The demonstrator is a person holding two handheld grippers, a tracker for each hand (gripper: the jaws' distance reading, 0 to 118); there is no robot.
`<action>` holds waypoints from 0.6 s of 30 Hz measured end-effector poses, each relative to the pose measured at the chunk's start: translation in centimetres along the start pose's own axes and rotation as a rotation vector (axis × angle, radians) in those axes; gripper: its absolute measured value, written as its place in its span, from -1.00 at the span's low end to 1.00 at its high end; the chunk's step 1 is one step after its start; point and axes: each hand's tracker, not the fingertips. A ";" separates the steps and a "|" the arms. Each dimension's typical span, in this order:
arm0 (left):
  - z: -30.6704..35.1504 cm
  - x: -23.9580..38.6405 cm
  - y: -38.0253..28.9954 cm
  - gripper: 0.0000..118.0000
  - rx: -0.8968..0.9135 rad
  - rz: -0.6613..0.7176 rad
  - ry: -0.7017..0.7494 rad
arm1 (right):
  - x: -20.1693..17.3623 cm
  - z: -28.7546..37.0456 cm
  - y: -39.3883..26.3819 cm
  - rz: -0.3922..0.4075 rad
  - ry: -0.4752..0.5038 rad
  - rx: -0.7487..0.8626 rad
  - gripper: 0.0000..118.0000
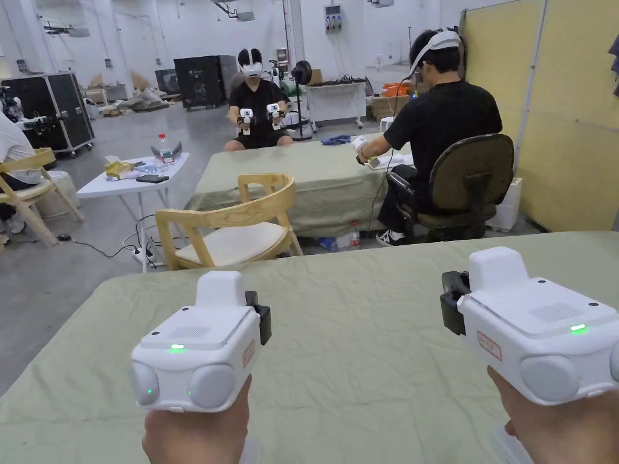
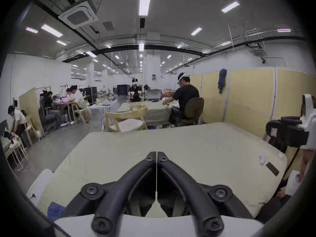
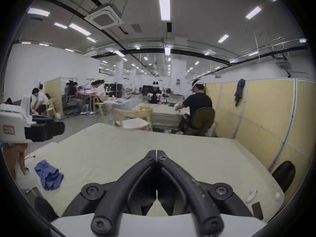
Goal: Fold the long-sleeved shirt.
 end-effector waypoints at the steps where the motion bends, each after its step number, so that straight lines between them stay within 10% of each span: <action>1: -0.7 0.0 0.8 -1.00 -0.002 0.002 0.012 | 0.4 -0.5 0.6 -0.003 -0.006 -0.003 -0.99; 18: -3.1 -1.9 4.3 -0.90 0.017 0.021 0.099 | 2.2 -4.7 4.9 -0.003 -0.062 0.016 -0.86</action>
